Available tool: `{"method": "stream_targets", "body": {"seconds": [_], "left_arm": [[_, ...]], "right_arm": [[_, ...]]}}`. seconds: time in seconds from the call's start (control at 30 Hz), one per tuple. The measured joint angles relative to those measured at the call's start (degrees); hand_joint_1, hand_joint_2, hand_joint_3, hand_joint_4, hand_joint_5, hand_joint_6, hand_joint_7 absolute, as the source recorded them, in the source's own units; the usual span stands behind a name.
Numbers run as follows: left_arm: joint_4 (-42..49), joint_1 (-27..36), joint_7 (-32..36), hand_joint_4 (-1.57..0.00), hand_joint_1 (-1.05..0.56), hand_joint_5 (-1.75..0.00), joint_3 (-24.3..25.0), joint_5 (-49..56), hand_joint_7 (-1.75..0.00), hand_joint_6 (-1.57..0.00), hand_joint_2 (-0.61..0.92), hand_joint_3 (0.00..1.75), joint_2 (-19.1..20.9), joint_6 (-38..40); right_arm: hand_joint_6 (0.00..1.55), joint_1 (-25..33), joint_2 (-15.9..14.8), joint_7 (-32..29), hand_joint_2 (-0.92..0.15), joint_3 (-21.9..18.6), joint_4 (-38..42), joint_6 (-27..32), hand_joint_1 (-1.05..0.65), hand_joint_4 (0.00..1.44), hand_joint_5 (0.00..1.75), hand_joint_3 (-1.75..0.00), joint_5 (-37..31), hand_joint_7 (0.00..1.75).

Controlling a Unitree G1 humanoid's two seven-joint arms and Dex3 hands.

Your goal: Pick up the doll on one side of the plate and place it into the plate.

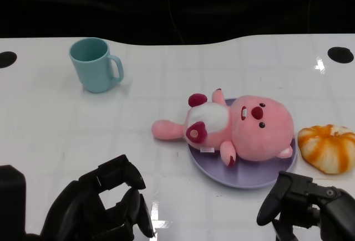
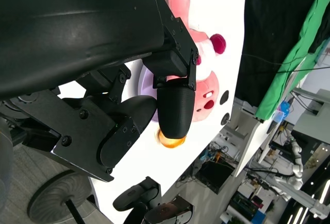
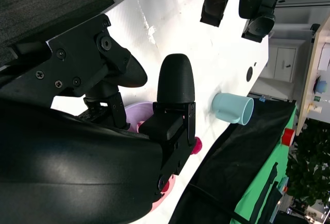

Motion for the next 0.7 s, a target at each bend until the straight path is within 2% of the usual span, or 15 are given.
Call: {"method": "stream_targets", "body": {"seconds": [0.23,0.5,0.7], "left_arm": [[3.0,-0.5,0.0,-0.81,-0.13,-1.75,-0.1,-0.8,-1.75,-0.64,0.47,1.44,0.2,1.5],[2.8,-0.8,-0.1,-0.82,-0.15,-1.75,-0.5,-0.8,-1.75,-0.64,0.48,1.39,3.4,3.5],[2.2,-0.9,-0.1,-0.83,-0.14,-1.75,-1.0,-1.3,-1.75,-0.65,0.47,1.41,3.9,4.9]], "right_arm": [[0.57,0.0,0.0,0.0,-0.60,0.0,0.0,0.0,-0.02,0.64,1.72,-1.13,-0.1,1.48],[0.56,0.6,0.0,0.0,-0.61,0.0,-0.3,0.1,-0.01,0.63,1.73,-1.12,-0.1,1.48],[0.56,0.6,0.0,0.0,-0.62,-0.1,-0.3,0.1,0.00,0.63,1.74,-1.12,-0.1,1.48]]}}
